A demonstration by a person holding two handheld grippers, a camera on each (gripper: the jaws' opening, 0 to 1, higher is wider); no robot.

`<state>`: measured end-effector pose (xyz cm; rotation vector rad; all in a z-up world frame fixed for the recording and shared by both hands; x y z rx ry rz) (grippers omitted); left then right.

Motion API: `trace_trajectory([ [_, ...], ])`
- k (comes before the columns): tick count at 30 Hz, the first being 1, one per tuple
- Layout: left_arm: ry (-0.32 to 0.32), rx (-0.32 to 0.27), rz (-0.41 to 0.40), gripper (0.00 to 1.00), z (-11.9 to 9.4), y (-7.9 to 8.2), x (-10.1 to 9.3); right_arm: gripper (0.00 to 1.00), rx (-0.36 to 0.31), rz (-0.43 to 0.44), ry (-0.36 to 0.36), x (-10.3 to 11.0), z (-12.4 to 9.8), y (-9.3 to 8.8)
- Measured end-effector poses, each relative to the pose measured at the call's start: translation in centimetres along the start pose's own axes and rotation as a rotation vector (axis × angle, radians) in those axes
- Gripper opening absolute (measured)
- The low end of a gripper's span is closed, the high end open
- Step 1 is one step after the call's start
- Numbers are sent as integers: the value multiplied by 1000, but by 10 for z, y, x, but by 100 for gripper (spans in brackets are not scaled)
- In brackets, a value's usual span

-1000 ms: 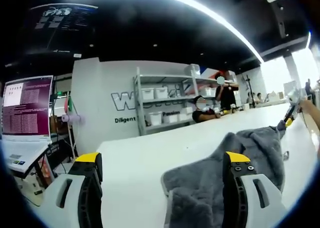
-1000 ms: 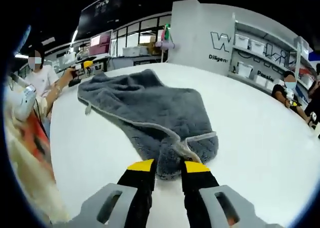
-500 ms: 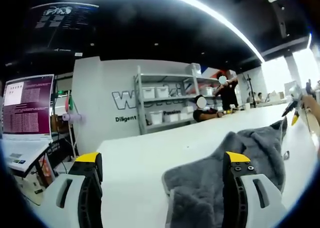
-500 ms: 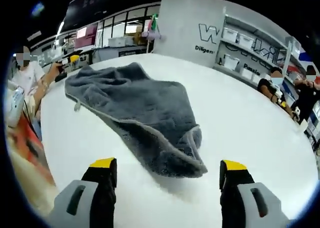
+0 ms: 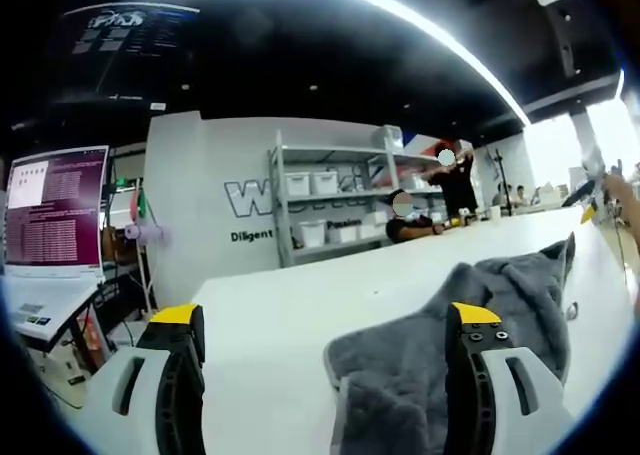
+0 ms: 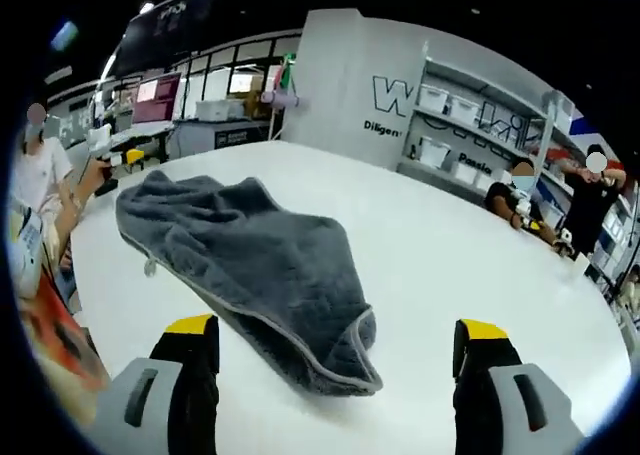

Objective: Fold the towel on the table until its edges align and the towel forms a compact rectangular stack.

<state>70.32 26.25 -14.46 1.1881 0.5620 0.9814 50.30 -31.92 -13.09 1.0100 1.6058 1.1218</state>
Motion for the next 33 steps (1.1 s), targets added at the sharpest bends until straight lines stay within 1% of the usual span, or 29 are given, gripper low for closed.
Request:
trace_trajectory([
  [2,1,0,1,99,0,0,0,99,-53,-16,6,6,6,14],
  [4,0,1,1,99,0,-1,0,99,-111,-32,27,14,14,28],
  [6,0,1,2,99,0,-1,0,99,-159,-47,72,28,24,40],
  [9,0,2,6,99,1,-2,1,99,-207,-65,140,51,40,54],
  [11,0,1,8,99,1,-2,1,99,-231,-79,183,64,50,62],
  [13,3,1,11,99,1,-2,2,99,-266,-80,211,74,58,69],
  [15,5,4,12,99,0,-3,2,99,-310,-71,250,84,67,77],
  [17,7,11,12,99,0,-5,3,99,-336,-56,279,93,76,81],
  [20,8,17,16,99,1,-6,3,99,-376,-43,317,94,92,87],
  [22,10,21,18,99,0,-7,3,99,-386,-37,331,96,99,87],
  [26,7,22,13,99,1,-8,4,99,-393,-24,364,101,118,80],
  [30,-2,18,3,99,2,-7,3,99,-351,-14,372,102,130,64],
  [33,-7,29,21,99,4,-8,2,99,-310,-10,379,103,132,51],
])
Point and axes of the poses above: the point that each gripper's makers call its tool centre point, and the gripper's own axes: z roughly forward along the fingers, x roughly to its left, y roughly out of its top, the point moved 4 cm from there along -z, roughly backward along the fingers, and after that the axes turned 15 degrees about -x, right-handed, at the moved point
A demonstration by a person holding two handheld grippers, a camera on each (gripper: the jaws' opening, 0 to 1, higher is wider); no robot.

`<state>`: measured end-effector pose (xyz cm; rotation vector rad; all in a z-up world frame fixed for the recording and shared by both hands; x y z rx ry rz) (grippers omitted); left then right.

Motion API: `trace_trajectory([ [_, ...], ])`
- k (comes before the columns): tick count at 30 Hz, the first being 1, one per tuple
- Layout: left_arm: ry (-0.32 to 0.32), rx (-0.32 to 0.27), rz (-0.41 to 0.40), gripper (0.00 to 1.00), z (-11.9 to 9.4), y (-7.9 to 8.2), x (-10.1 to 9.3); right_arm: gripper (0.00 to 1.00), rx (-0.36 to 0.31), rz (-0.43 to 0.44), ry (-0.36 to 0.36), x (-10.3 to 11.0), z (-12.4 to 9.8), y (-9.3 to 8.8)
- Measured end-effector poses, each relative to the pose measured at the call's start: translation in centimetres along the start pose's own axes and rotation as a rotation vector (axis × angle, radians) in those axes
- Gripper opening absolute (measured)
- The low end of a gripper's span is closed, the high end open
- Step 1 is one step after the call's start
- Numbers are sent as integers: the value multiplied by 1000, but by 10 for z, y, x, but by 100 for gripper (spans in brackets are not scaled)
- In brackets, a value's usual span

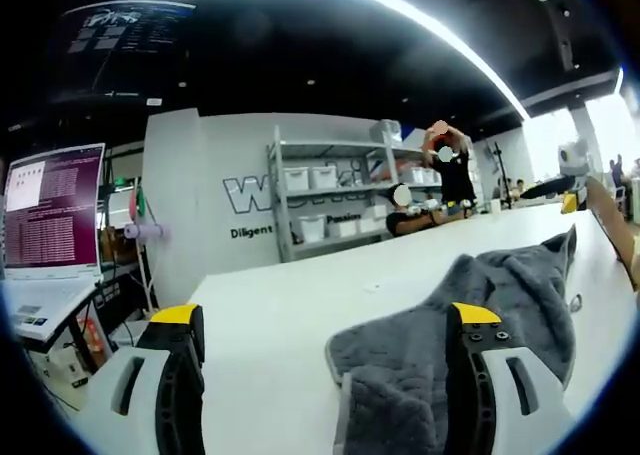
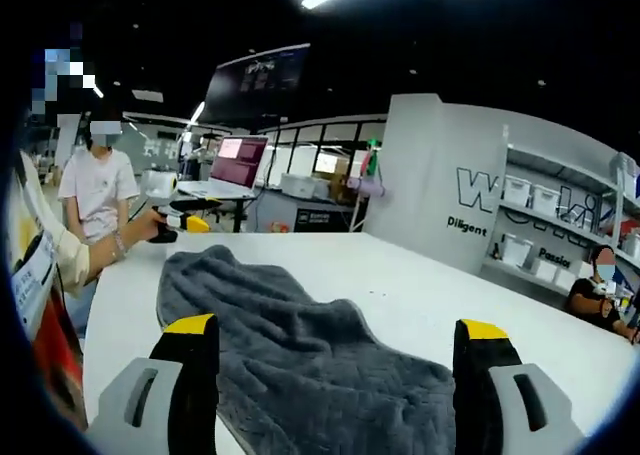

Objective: Fold the towel on the table until its edges align and the towel forms a compact rectangular stack.

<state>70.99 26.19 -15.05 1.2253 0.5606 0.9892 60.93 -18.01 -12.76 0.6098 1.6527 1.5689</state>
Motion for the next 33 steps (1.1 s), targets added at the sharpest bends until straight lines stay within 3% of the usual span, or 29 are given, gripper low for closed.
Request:
trace_trajectory([
  [9,-29,30,-22,95,14,-1,-2,99,-1,33,14,8,-2,-6],
  [17,-143,55,-38,83,48,10,-20,99,-32,33,30,13,-3,0],
  [21,-201,108,-30,73,65,-2,-26,99,-25,39,34,15,-3,-1],
  [25,-246,142,-75,64,78,-16,-33,99,-4,47,44,19,-1,-5],
  [31,-254,175,-91,59,89,-33,-33,99,4,55,67,25,3,-8],
  [33,-267,197,-101,51,92,-41,-32,99,14,55,71,27,4,-10],
])
Point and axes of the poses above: the point that each gripper's makers call its tool centre point, and the gripper's own axes: z roughly forward along the fingers, x roughly to its left, y roughly out of its top, the point moved 4 cm from there along -z, roughly backward along the fingers, and after that the axes turned 15 degrees about -x, right-handed, at the moved point
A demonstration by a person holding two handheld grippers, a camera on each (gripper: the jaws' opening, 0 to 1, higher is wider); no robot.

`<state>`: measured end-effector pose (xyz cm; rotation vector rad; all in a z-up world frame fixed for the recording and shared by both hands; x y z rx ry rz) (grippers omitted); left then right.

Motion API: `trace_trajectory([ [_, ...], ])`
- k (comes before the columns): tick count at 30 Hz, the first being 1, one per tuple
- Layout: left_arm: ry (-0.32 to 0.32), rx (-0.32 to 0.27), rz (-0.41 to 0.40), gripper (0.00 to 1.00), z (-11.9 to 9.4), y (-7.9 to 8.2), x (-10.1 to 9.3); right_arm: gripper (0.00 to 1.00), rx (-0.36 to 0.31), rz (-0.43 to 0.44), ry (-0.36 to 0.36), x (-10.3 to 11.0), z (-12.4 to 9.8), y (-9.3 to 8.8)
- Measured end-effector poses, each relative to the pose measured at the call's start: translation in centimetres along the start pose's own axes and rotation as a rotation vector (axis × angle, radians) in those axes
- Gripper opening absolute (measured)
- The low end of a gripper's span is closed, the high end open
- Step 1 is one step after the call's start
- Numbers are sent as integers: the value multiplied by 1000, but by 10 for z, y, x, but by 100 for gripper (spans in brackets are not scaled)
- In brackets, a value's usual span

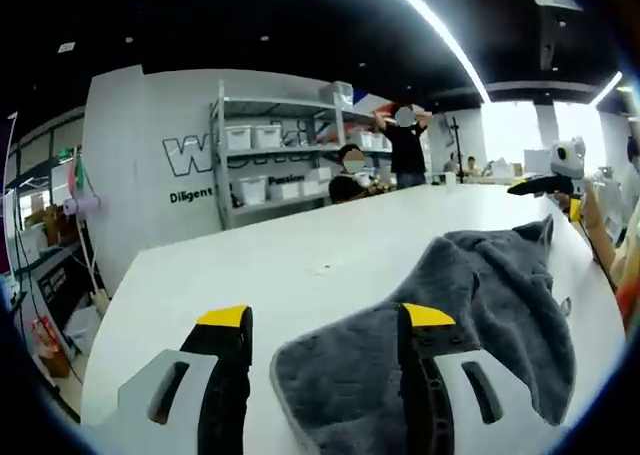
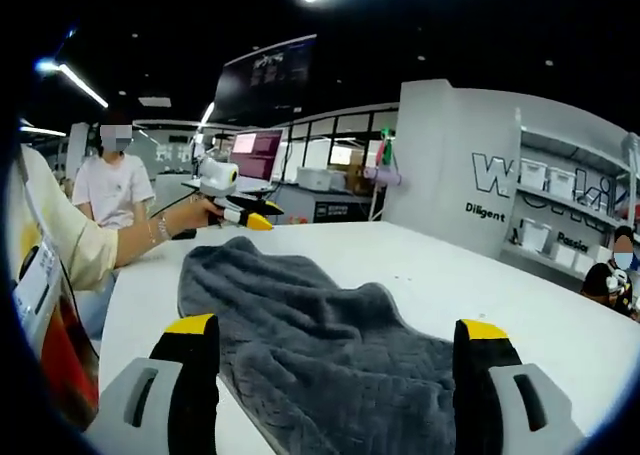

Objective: Fold the towel on the table until its edges align and the towel forms a compact rectangular stack.

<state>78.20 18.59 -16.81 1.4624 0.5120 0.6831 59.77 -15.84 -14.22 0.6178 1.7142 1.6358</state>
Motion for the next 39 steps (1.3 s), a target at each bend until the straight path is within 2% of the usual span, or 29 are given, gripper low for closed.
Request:
trace_trajectory([
  [4,-54,39,-17,33,7,-15,1,99,11,-14,1,3,2,-1],
  [8,-34,75,-83,30,13,-32,12,99,15,-19,13,7,4,-1],
  [12,-50,126,-113,20,19,-49,18,99,21,-13,25,9,7,-3],
  [15,-43,203,-90,18,19,-63,19,99,37,-13,30,11,9,-6],
  [18,-46,232,-74,17,20,-73,18,99,45,-15,31,11,8,-7],
  [21,-34,307,-16,17,17,-85,21,99,41,-19,38,12,8,-6],
  [24,-37,292,-26,16,19,-85,19,99,44,-22,39,13,8,-6],
  [28,-47,290,-6,6,17,-86,17,99,45,-22,38,12,8,-6],
  [33,-44,280,0,3,17,-86,17,99,47,-16,39,12,7,-8],
  [37,-39,272,51,3,17,-83,20,99,47,-16,42,13,8,-8],
  [39,-21,250,70,2,17,-77,23,99,52,-16,42,12,8,-9],
])
Point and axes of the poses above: the point that each gripper's makers call its tool centre point, and the gripper's own axes: z roughly forward along the fingers, x roughly to its left, y roughly out of its top, the point moved 4 cm from there along -z, roughly backward along the fingers, and after that the axes turned 15 degrees about -x, right-handed, at the moved point
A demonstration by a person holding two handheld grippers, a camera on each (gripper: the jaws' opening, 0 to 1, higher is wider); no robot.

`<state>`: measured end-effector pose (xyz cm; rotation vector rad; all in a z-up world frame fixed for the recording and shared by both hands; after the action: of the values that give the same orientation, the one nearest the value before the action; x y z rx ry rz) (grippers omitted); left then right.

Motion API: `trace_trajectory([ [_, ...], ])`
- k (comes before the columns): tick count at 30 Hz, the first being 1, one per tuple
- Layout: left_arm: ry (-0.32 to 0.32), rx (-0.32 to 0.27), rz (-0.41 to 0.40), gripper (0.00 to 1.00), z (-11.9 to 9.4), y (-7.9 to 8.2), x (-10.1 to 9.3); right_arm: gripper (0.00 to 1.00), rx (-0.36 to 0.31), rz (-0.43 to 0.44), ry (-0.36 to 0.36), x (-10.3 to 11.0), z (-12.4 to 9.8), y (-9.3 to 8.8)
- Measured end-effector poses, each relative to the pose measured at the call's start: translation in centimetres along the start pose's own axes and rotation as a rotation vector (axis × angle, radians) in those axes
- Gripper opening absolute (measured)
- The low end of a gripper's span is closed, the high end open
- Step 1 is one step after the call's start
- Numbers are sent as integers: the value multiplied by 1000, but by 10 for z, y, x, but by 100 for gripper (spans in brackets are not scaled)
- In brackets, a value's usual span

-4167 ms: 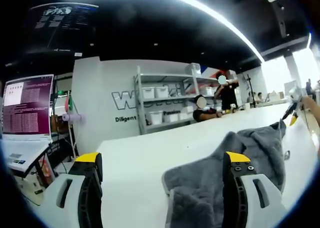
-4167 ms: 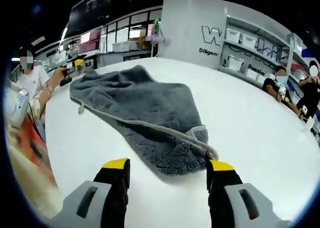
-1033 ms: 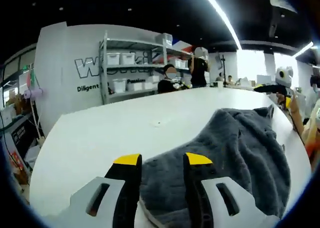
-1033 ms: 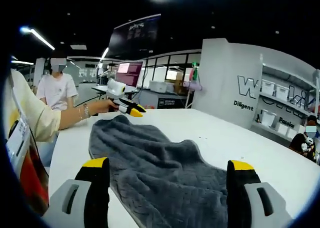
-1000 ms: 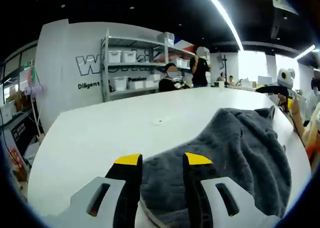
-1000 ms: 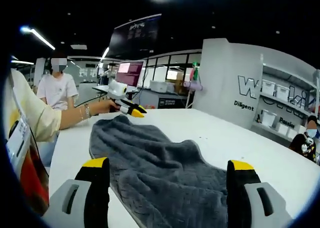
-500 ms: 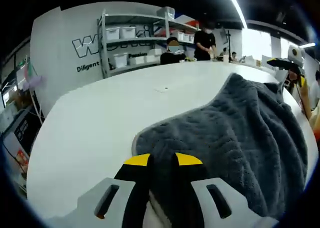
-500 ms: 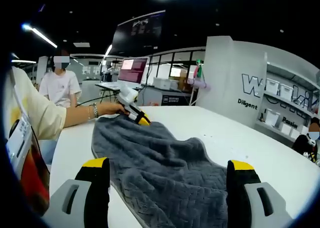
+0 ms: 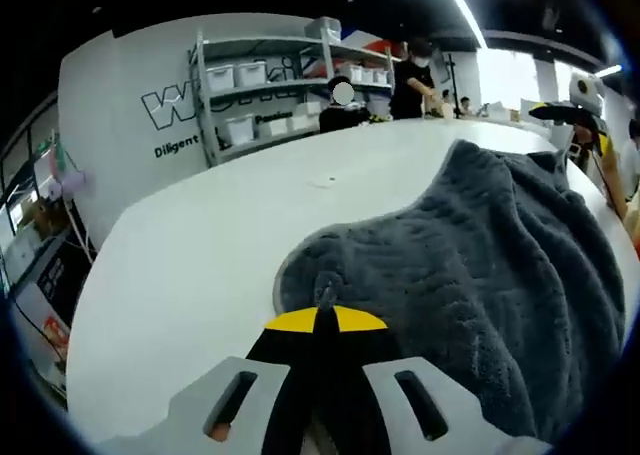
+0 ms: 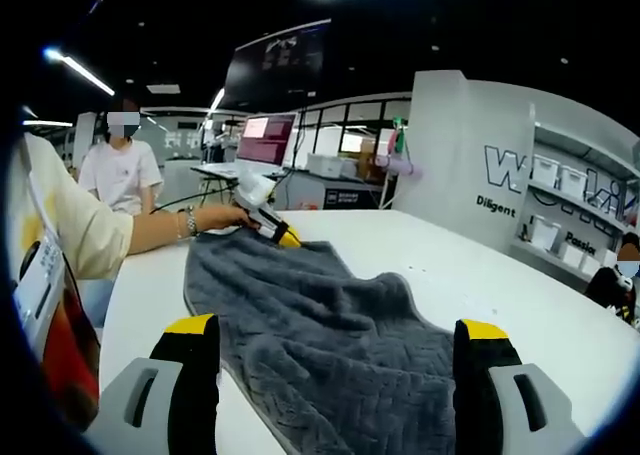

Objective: Fold the towel on the table until its edges align and the towel forms a compact rectangular stack.

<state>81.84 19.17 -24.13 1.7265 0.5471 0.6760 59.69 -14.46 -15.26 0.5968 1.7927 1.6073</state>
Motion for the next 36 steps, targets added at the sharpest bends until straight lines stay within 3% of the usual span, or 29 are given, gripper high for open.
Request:
trace_trajectory([
  [5,86,-104,28,2,-12,24,17,99,7,7,-2,-2,1,-2],
  [7,121,-114,71,2,-18,29,24,99,10,10,-3,-3,1,-3],
  [13,184,-114,102,2,-35,33,40,99,18,17,-5,-3,2,-5],
  [23,312,1,151,2,-58,15,69,99,31,28,-9,-5,2,-10],
  [29,376,52,109,2,-72,1,83,99,37,34,-10,-5,1,-12],
  [33,426,134,98,3,-85,-13,90,99,43,34,-8,-5,2,-14],
  [36,441,158,76,3,-92,-19,90,99,46,31,-7,-4,1,-14],
])
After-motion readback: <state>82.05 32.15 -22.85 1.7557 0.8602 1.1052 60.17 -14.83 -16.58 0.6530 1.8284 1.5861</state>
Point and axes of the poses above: the point that each gripper's makers call its tool centre point, and the gripper's own axes: z roughly forward along the fingers, x roughly to its left, y roughly out of its top, the point moved 4 cm from there along -z, roughly backward along the fingers, and after that the axes turned 15 degrees about -x, right-handed, at the moved point
